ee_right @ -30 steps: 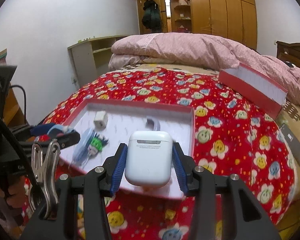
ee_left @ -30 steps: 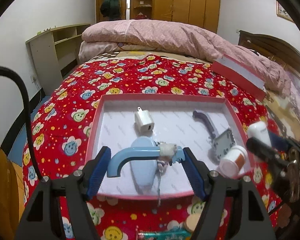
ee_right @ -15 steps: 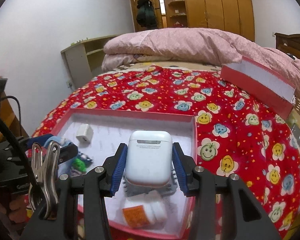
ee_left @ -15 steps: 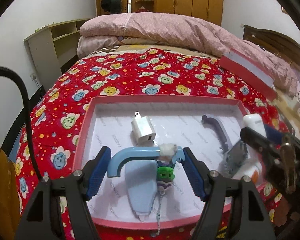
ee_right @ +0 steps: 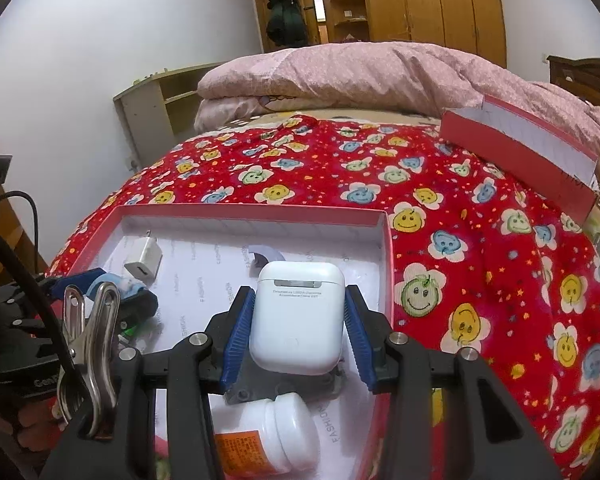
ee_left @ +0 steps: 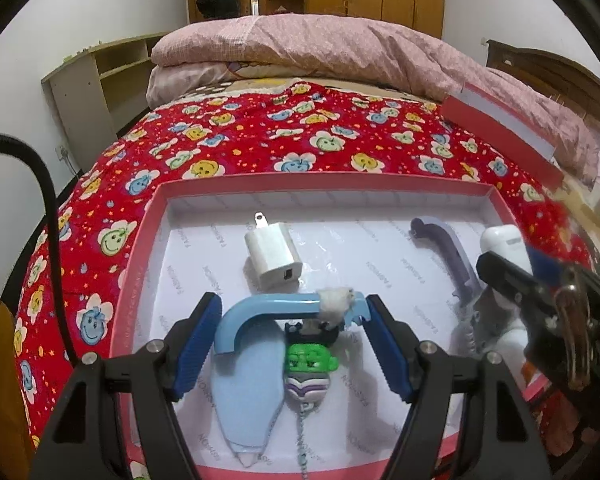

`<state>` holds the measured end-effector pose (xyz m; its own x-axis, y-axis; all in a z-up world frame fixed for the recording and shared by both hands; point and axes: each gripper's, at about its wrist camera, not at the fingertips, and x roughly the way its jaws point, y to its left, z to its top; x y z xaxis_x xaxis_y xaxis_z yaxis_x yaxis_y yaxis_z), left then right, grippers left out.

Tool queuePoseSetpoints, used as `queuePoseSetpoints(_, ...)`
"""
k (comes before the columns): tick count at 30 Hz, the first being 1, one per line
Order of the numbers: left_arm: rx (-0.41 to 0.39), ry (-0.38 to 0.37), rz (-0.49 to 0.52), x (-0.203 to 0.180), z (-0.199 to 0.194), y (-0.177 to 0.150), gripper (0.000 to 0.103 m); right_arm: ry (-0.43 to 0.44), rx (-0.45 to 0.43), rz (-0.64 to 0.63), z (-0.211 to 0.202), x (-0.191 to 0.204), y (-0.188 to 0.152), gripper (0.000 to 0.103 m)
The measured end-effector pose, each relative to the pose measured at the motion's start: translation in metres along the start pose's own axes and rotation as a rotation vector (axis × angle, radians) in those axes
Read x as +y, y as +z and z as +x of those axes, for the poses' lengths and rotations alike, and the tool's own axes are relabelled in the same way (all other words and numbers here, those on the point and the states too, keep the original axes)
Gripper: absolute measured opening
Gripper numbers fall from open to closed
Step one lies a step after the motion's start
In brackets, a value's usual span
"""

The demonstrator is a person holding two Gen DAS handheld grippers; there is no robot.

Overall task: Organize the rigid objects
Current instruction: 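Carry the earbud case and clamp into the tray and open both grippers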

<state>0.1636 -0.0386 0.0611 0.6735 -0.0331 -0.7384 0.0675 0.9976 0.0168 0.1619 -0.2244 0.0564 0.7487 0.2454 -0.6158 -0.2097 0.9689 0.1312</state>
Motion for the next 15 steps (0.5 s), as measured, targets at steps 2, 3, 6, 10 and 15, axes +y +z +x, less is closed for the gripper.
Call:
queuePoseSetpoints(2, -0.004, 0.005, 0.008, -0.0016, 0.0006, 0.0, 0.076, -0.002, -0.005, -0.006, 0.0003, 0.0016, -0.0007, 0.046)
queuePoseSetpoints(3, -0.006, 0.007, 0.011, -0.0022, 0.0007, -0.0002, 0.076, 0.0, -0.007, -0.007, 0.0004, 0.0023, -0.0012, 0.046)
queuePoseSetpoints(6, -0.007, 0.014, 0.02, -0.0048, 0.0018, -0.0012, 0.076, 0.0, -0.011, -0.008, 0.0, 0.0031, -0.0024, 0.046)
queuePoseSetpoints(10, -0.001, 0.023, 0.037, -0.0083, 0.0027, -0.0021, 0.076, 0.006, -0.008, -0.006, 0.0015, 0.0038, -0.0032, 0.046)
queuePoseSetpoints(15, 0.005, 0.016, 0.034, -0.0088, 0.0029, -0.0019, 0.076, 0.019, -0.028, -0.009, -0.0008, 0.0041, -0.0021, 0.052)
